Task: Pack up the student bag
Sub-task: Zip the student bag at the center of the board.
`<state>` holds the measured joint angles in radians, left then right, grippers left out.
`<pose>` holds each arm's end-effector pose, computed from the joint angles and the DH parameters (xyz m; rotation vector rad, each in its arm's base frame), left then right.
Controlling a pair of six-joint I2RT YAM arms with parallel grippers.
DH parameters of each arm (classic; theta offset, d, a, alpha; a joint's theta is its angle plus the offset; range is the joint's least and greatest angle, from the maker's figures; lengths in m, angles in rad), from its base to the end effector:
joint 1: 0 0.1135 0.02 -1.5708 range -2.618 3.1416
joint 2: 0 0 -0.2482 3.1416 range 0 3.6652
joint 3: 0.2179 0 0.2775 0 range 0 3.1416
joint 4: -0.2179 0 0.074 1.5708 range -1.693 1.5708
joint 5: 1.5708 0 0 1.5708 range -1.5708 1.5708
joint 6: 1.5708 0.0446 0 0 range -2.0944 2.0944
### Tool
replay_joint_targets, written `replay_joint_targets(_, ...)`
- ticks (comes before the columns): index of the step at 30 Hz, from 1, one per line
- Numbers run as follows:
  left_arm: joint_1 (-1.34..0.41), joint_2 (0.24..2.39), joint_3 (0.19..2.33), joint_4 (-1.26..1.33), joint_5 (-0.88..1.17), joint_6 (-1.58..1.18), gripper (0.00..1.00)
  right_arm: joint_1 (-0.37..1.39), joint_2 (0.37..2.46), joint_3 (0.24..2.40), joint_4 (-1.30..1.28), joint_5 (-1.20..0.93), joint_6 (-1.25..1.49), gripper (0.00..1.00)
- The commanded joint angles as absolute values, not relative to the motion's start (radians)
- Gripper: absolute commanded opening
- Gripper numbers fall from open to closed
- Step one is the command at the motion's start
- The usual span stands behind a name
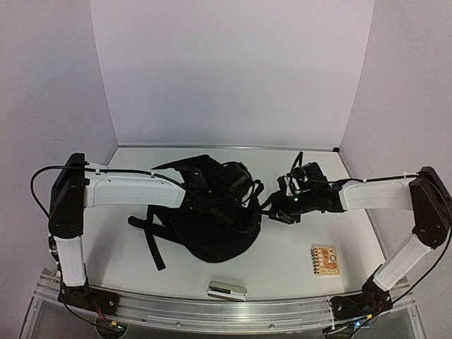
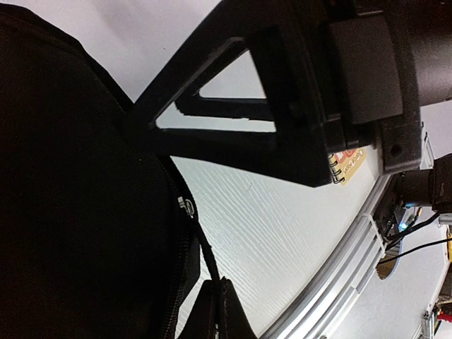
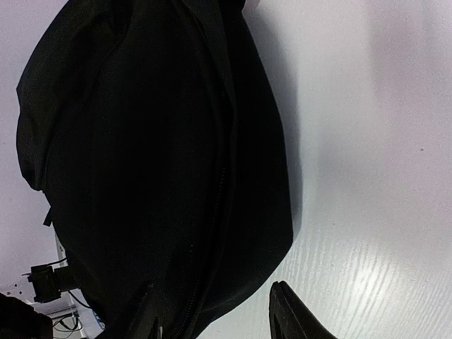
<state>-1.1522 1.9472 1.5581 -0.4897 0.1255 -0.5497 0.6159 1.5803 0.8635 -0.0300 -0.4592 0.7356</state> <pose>0.1819 -0.4227 0.2060 0.8452 2.5174 -0.8296 0.2740 0.2181 0.1515 -0.1066 2.5409 1.1529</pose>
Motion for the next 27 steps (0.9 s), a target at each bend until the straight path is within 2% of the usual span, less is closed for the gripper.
replay_joint_targets(1,-1.155,1.919,1.569,-0.451,0.150,-0.522,0.00,0.615,1.624,0.854,0.106,-0.533,0.796,0.47)
replay_joint_targets(6,-1.154,1.910,1.558,-0.449,0.150,-0.518,0.00,0.619,1.669,0.868,0.135,-0.524,0.823,0.39)
replay_joint_targets(7,-1.154,1.909,1.555,-0.448,0.149,-0.517,0.00,0.620,1.676,0.870,0.145,-0.524,0.831,0.35)
replay_joint_targets(11,-1.155,1.901,1.541,-0.442,0.152,-0.510,0.00,0.621,1.681,0.874,0.191,-0.505,0.884,0.08)
replay_joint_targets(13,-1.155,1.888,1.527,-0.438,0.152,-0.501,0.00,0.622,1.676,0.883,0.200,-0.468,0.909,0.00)
replay_joint_targets(21,-1.155,1.772,1.410,-0.415,0.161,-0.466,0.00,0.589,1.697,0.951,0.200,-0.303,1.007,0.00)
replay_joint_targets(27,-1.155,1.709,1.360,-0.432,0.118,-0.476,0.00,0.570,1.720,1.010,0.200,-0.271,1.027,0.00)
